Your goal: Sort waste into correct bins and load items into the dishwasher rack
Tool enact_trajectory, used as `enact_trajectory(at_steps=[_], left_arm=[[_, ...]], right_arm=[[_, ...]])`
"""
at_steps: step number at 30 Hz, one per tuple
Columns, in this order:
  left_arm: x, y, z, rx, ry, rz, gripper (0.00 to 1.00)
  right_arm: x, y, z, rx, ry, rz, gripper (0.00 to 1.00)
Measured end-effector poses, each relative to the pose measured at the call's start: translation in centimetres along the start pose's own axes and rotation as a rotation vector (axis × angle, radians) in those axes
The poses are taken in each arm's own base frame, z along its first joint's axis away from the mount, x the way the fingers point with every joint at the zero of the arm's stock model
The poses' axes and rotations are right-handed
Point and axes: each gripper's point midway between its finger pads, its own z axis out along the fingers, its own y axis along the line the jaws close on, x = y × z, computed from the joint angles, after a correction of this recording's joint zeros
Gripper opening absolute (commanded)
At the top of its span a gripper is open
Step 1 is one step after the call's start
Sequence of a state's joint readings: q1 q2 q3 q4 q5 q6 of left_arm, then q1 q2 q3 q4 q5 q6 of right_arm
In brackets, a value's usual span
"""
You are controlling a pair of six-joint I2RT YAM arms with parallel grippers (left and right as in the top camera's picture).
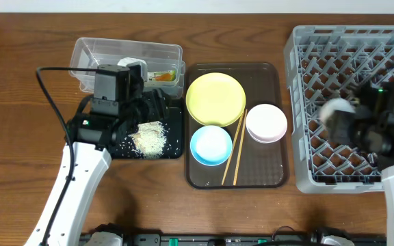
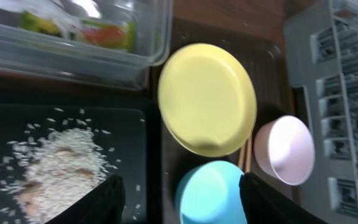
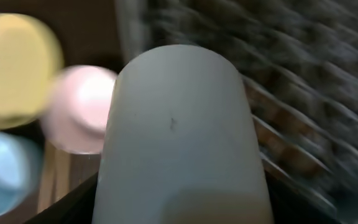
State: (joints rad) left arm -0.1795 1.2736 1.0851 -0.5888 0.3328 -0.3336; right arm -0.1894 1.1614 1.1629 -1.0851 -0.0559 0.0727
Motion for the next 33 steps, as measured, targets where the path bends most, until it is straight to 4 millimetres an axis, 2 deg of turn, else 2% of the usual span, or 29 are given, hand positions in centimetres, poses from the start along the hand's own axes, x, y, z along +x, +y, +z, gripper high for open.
enact_trajectory(at_steps=[3,10,13,15,17,20,21,27,29,31,33], left_arm=[[0.0,0.5,0.2,-0.027,0.001,-0.001,0.62],[0.2,0.9,0.2,-0.046,0.005,-0.004,0.62],[0.1,1.0,0.2,-0.05,0.003,-0.003,0.63],[0.1,1.0,0.2,-0.054,0.003,-0.004,0.63],[0.3,1.1,0.2,-0.056,0.009,-0.005,0.63],[0.6,1.2,0.2,-0.061,0.02,-0.009,0.63],[0.6,1.2,0.2,-0.061,0.021,-0.009,0.63],[0.6,1.2,0.2,-0.061,0.021,-0.009,0.63],[0.6,1.2,0.2,-0.062,0.021,-0.009,0.63],[0.6,1.2,0.2,-0.062,0.021,-0.009,0.63],[0.6,1.2,0.2,-0.062,0.022,-0.009,0.63]], right_arm=[[0.9,-3.9,0.8,0.126,0.066,0.097,0.4],[3.1,-8.2,3.4,0.232,0.234,0.217,0.48],[3.4,-9.1,4.8,0.246,0.281,0.238,0.58],[3.5,-9.6,5.8,0.251,0.305,0.246,0.69],[3.7,-9.8,6.7,0.253,0.329,0.251,0.83],[3.7,-9.7,7.9,0.237,0.351,0.262,0.98],[3.8,-9.7,8.1,0.233,0.358,0.26,0.99],[3.7,-8.6,8.3,0.166,0.356,0.274,0.99],[3.2,-7.9,8.0,0.131,0.335,0.279,0.96],[1.6,-6.9,7.2,0.072,0.266,0.277,0.91],[-1.0,-5.6,6.0,0.008,0.151,0.25,0.87]])
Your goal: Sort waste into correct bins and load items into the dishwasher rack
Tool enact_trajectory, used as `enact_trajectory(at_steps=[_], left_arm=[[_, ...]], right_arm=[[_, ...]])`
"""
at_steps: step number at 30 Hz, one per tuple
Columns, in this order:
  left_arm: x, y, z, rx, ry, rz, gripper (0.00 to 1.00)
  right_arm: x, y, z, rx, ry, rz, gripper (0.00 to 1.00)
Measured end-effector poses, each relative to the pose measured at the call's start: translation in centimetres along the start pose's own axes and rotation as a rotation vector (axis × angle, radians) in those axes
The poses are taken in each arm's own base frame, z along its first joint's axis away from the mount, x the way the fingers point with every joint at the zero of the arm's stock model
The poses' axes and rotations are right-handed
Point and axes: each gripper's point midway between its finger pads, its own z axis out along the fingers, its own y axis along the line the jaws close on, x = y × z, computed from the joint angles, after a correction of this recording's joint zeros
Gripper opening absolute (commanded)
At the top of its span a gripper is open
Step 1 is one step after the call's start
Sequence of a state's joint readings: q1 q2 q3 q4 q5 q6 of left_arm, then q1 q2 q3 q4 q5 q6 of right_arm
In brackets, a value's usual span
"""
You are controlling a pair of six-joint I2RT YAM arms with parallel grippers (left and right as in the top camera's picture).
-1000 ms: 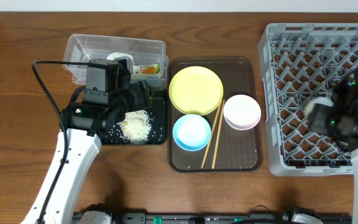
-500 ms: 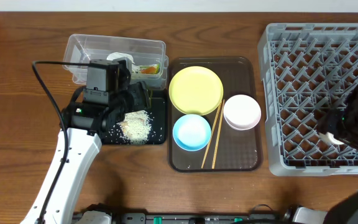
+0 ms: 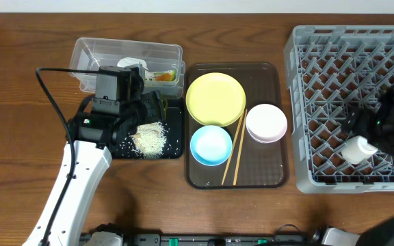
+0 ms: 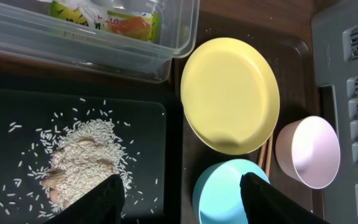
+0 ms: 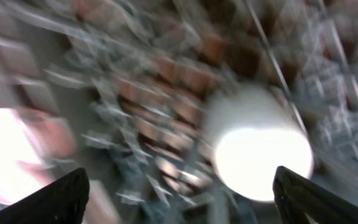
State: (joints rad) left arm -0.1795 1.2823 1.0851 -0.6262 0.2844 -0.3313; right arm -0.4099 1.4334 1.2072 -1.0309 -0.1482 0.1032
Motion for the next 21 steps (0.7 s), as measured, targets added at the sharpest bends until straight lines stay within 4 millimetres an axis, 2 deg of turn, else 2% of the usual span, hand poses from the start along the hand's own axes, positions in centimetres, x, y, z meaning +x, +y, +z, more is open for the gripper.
enact_trajectory(at_steps=[2,4,6,8,10,14,17,21], left_arm=[[0.1,0.0,0.0,-0.001,0.003,-0.001,0.63],[0.1,0.1,0.0,-0.002,0.005,-0.001,0.63],[0.2,0.1,0.0,-0.004,0.009,-0.002,0.63],[0.3,0.1,0.0,-0.006,0.014,-0.003,0.63],[0.4,0.2,0.0,-0.007,0.016,-0.004,0.63],[0.5,0.2,0.0,-0.008,0.018,-0.005,0.63],[0.5,0.2,0.0,-0.008,0.019,-0.005,0.63],[0.5,0.2,0.0,-0.008,0.019,-0.004,0.63]], right_arm=[[-2.0,2.8,-2.4,-0.089,-0.127,-0.06,0.85],[-2.8,5.6,-4.3,-0.156,-0.209,-0.135,0.83],[-2.5,9.1,-5.7,-0.228,-0.251,-0.239,0.81],[-1.4,11.8,-5.7,-0.271,-0.24,-0.327,0.81],[-0.2,13.9,-4.9,-0.289,-0.204,-0.394,0.8],[2.0,16.8,-1.4,-0.258,-0.099,-0.505,0.78],[3.0,17.5,1.5,-0.195,-0.036,-0.541,0.78],[3.7,17.4,5.7,-0.093,0.035,-0.537,0.77]])
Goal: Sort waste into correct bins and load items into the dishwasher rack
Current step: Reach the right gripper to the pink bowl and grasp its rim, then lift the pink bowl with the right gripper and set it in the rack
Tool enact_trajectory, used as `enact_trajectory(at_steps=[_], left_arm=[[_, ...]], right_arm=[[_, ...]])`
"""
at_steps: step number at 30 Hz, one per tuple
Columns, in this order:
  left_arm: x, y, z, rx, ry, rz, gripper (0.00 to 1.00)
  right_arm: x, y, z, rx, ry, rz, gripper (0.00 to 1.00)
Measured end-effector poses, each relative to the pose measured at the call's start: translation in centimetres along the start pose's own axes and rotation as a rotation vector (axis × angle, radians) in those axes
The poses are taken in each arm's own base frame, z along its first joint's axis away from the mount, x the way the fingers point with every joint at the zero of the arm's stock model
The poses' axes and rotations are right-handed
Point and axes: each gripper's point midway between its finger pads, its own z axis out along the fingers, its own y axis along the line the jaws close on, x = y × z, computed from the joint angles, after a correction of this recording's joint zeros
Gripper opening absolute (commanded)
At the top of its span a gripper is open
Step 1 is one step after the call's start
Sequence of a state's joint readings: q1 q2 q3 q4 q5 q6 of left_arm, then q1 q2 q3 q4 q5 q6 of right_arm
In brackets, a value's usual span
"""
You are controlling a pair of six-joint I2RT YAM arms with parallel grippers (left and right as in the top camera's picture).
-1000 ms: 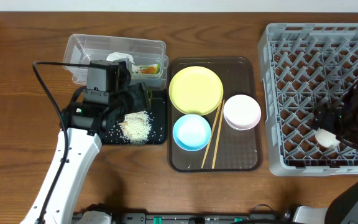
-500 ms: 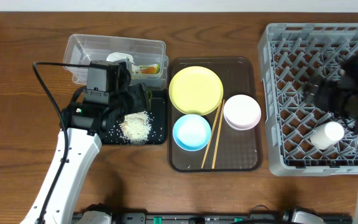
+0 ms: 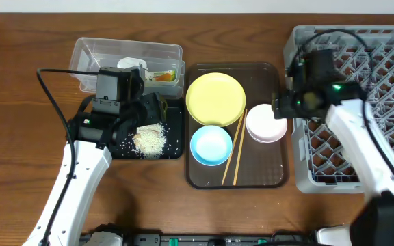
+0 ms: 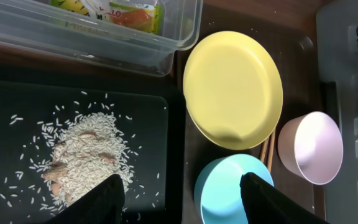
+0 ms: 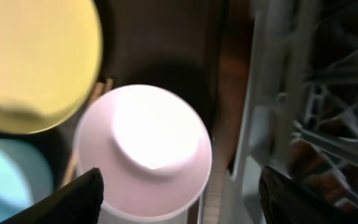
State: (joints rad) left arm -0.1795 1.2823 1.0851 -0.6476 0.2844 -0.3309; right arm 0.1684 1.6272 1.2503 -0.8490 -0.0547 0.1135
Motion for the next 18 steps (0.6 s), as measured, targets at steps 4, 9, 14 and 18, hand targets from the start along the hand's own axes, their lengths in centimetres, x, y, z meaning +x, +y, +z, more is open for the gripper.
enact_trajectory(at_steps=[4,9,14,18], left_arm=[[0.0,0.0,0.0,0.0,0.0,0.0,0.63],[0.0,0.0,0.0,0.0,0.0,0.0,0.63],[0.0,0.0,0.0,0.0,0.0,0.0,0.63],[0.0,0.0,0.0,0.0,0.0,0.0,0.63]], right_arm=[[0.7,-0.4,3.2,0.039,0.069,0.013,0.75],[1.8,-0.2,6.0,0.05,0.142,0.015,0.58],[3.1,-0.7,7.9,0.077,0.207,0.034,0.25],[3.3,-0.9,8.1,0.088,0.212,0.045,0.01]])
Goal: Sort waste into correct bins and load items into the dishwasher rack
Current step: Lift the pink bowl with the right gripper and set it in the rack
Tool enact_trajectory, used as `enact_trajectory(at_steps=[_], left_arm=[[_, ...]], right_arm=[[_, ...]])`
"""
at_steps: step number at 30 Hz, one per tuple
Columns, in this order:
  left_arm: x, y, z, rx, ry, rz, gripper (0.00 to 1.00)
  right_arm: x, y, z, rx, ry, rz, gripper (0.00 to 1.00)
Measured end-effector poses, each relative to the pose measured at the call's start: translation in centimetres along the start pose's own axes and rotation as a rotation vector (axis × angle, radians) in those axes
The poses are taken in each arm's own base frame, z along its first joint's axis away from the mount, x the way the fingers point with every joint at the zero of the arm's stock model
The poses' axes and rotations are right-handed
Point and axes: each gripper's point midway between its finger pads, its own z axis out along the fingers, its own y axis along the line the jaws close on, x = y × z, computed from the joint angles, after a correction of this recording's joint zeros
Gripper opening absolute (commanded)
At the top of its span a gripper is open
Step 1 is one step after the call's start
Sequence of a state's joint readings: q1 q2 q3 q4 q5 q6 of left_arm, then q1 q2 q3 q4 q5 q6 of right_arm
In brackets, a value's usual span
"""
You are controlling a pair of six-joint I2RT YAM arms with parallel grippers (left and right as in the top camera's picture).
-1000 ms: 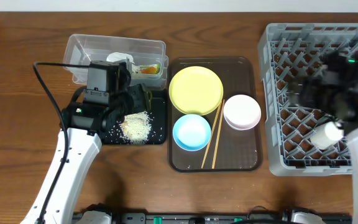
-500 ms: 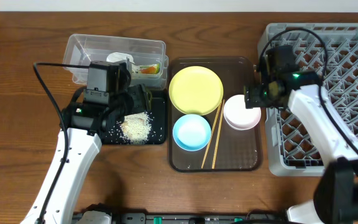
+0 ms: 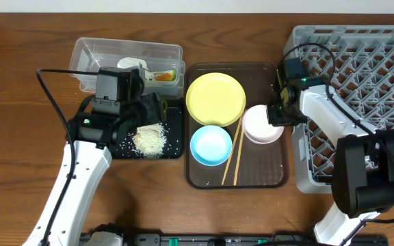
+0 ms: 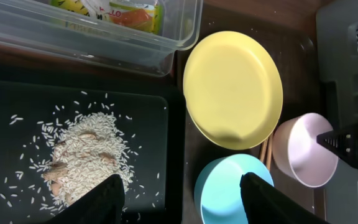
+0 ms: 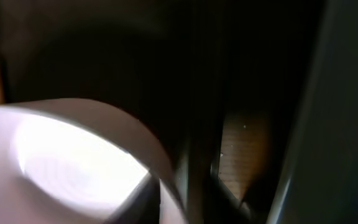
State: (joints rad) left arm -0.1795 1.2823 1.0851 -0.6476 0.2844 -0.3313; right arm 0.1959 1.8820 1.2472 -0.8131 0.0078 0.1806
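Observation:
The pink bowl (image 3: 260,126) sits on the brown tray (image 3: 269,174), beside the chopsticks (image 3: 235,149), the yellow plate (image 3: 215,98) and the blue bowl (image 3: 211,145). My right gripper (image 3: 277,113) is down at the pink bowl's right rim, between the bowl and the grey dishwasher rack (image 3: 361,41). In the right wrist view the pink bowl (image 5: 61,155) fills the left side, and its wall runs between the narrowed jaws of the gripper (image 5: 191,199). My left gripper (image 4: 182,202) hangs open over the black tray of rice (image 4: 79,149), holding nothing.
A clear bin (image 3: 128,55) with wrappers stands at the back left, behind the black tray. The rack's left wall is close to the right gripper. Bare wooden table (image 3: 19,137) lies to the left and along the front.
My right gripper was open above the pink bowl; now it is lower, at the bowl's right rim, with its jaws drawn in on the wall. The left arm has not moved.
My right gripper first held a white cup over the rack. Then the cup lay in the rack and the gripper was open. Then the gripper was over the pink bowl on the tray, and now it grips the rim. The left gripper stayed open over the rice.

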Motion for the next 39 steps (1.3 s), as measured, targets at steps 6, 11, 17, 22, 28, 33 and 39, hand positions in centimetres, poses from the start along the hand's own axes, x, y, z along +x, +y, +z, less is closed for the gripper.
enact_trajectory(at_steps=[6,11,17,22,28,33,39], left_arm=[[0.0,0.0,0.0,0.0,0.0,0.0,0.63],[0.0,0.0,0.0,0.0,0.0,0.0,0.63],[0.0,0.0,0.0,0.0,0.0,0.0,0.63],[0.0,0.0,0.0,0.0,0.001,0.0,0.63],[0.0,0.0,0.0,-0.002,0.0,0.0,0.63],[0.0,0.1,0.0,-0.003,-0.001,0.0,0.63],[0.0,0.0,0.0,-0.003,-0.001,0.0,0.63]], right_arm=[[-0.8,-0.5,-2.1,0.021,-0.065,0.004,0.01],[-4.6,-3.1,-9.1,0.137,-0.347,0.045,0.01],[-8.7,-7.5,-20.4,0.362,-0.765,0.187,0.01],[-10.8,-11.1,-25.2,0.577,-0.955,0.288,0.01],[-13.1,-15.3,-25.5,0.79,-1.007,0.357,0.01],[-14.8,-17.4,-21.6,0.894,-0.936,0.324,0.01],[-16.0,-17.7,-17.0,0.936,-0.87,0.275,0.01]])
